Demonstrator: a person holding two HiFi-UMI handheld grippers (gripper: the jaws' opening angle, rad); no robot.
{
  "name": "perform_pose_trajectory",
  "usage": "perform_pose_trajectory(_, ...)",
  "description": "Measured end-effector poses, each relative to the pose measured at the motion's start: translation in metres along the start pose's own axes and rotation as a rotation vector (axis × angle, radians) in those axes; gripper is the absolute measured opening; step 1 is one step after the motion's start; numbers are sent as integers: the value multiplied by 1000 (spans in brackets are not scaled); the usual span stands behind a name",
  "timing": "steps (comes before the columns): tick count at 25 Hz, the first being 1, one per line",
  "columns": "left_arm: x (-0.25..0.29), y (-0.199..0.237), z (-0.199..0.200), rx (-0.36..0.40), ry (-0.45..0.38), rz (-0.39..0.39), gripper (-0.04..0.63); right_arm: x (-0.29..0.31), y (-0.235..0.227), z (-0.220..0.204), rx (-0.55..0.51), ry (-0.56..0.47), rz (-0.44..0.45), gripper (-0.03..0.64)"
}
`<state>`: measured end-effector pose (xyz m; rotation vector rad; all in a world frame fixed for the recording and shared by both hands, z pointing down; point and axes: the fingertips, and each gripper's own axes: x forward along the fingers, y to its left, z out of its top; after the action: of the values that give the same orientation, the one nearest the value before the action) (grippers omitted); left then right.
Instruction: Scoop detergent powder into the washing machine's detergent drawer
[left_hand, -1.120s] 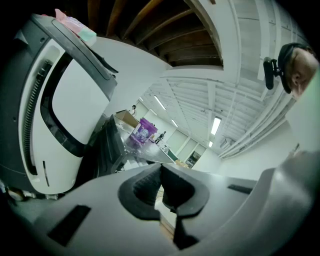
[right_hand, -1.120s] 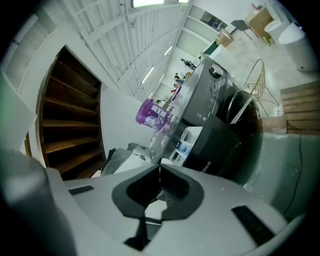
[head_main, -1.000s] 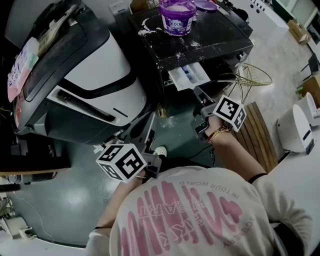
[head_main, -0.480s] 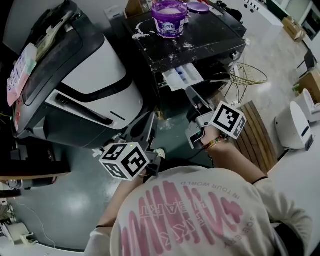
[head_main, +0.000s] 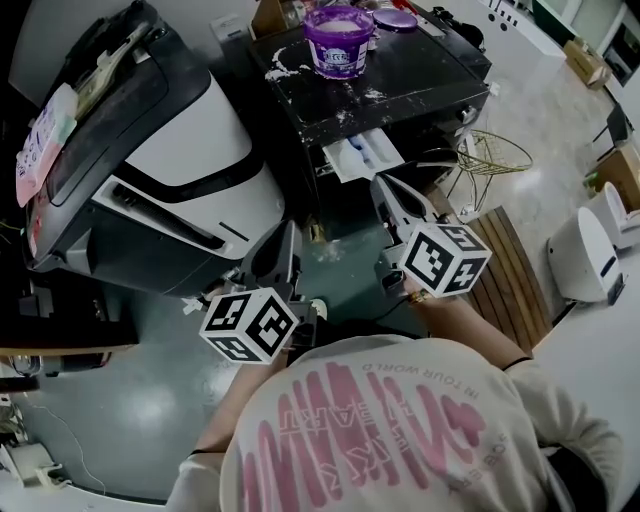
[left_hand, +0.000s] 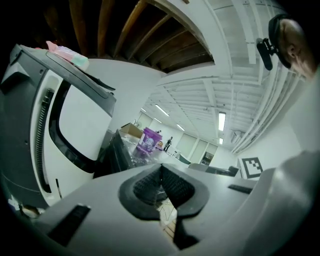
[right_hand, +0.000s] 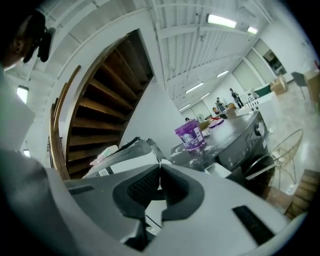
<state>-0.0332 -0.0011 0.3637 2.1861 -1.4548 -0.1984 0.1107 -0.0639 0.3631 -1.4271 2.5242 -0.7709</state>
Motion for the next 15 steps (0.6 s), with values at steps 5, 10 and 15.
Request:
perform_pose_trajectory(5,-7,3,1,-6,-16,21,2,-6,0,-2,-120,20,-33,2)
perform_pose_trajectory(10,-11,-2,-3,-13,-16,6,2,-15,-5,-10,-136,44,-62,2)
perform_pose_trajectory(15,-16,-5,-5,-11,-17,0,2,-25,-12,-11,-137,44,-91,2)
